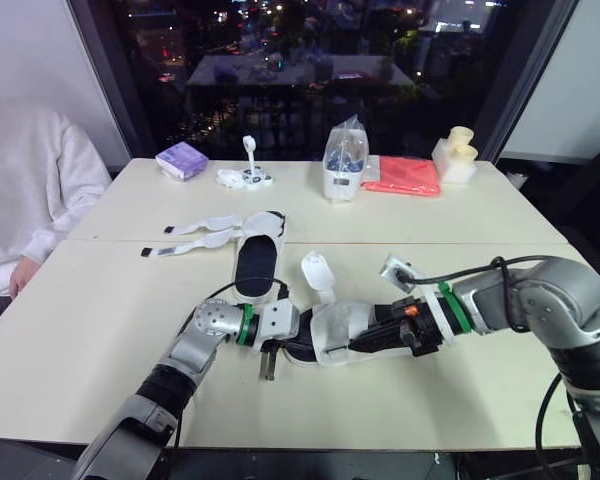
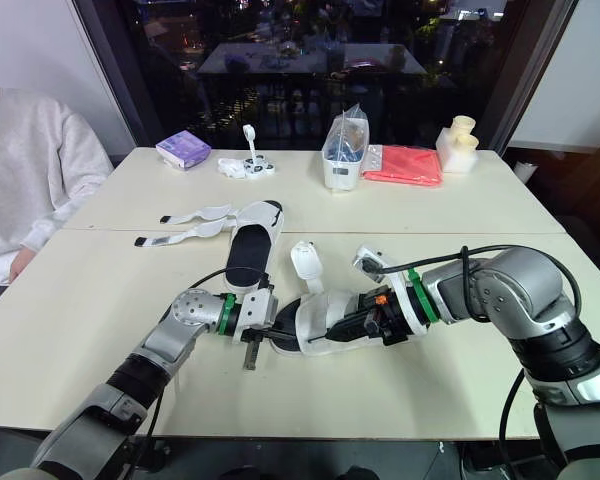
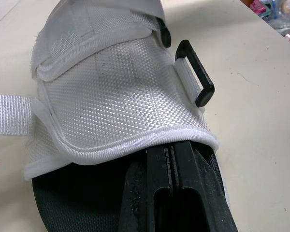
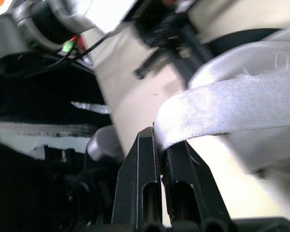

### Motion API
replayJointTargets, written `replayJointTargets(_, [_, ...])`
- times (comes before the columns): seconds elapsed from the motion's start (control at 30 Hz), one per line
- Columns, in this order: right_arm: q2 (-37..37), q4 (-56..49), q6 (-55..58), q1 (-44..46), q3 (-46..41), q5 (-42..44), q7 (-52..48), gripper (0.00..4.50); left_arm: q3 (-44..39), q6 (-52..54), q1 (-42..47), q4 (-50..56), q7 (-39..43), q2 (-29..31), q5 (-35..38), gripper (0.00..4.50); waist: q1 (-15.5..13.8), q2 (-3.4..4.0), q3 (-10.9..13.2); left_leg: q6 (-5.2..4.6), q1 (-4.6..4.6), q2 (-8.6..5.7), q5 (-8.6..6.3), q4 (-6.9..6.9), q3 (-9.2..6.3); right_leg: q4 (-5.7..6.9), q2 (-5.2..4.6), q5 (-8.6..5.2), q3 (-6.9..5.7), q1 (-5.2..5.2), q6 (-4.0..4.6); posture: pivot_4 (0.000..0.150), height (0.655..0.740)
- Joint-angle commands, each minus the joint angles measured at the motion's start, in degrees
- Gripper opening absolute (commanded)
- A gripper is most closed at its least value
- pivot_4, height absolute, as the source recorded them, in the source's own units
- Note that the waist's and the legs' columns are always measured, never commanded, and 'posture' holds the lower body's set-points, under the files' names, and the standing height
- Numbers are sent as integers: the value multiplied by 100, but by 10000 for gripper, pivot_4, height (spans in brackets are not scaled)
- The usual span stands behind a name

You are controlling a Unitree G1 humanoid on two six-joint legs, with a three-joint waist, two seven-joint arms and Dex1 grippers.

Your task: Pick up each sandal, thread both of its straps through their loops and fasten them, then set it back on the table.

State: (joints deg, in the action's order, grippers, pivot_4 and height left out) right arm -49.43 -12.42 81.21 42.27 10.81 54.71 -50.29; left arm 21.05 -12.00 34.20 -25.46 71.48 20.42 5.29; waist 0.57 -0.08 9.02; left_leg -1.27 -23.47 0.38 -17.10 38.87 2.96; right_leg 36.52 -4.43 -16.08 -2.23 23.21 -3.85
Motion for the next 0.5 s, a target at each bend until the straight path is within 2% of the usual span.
replayJointTargets(0.03, [61, 241, -197, 250, -18, -230, -167, 453, 335, 101, -222, -317, 6, 28, -438, 0, -2, 1, 0, 0, 0, 0, 0, 0, 0, -1, 0, 0, 0, -1, 0, 1500, 7400])
replayJointTargets(0.07, [92, 314, -222, 278, -2, -285, -200, 453, 332, 102, -228, -307, 3, 32, -436, 0, -4, 1, 0, 0, 0, -1, 0, 0, 0, -1, -1, 0, -1, -1, 0, 1500, 7400])
replayJointTargets(0.17, [256, 674, -329, 399, -53, -440, -232, 10444, 322, 107, -256, -268, 0, 57, -428, 0, 3, 2, -1, 0, 0, -1, 0, 0, 1, -2, -3, 0, -2, -4, 0, 1500, 7400])
replayJointTargets(0.3, [536, 1325, -368, 664, -229, -607, -154, 28830, 307, 133, -281, -219, -5, 92, -412, 0, 3, 3, -2, 0, 0, -2, 0, 0, 0, -2, -5, 1, -6, -4, 0, 1500, 7400])
replayJointTargets(0.4, [763, 1819, -389, 869, -392, -747, -30, 44691, 298, 151, -295, -194, -2, 116, -404, 0, 9, 6, -4, 1, 0, -3, 0, -1, 1, -3, -6, 2, -6, -3, -2, 1500, 7400])
replayJointTargets(0.5, [934, 2367, -494, 1070, -524, -938, 4, 44691, 296, 173, -305, -168, -4, 132, -400, 0, 14, 8, -5, 1, 0, -3, 0, -4, 1, -4, -6, 8, -8, -2, -13, 1500, 7400])
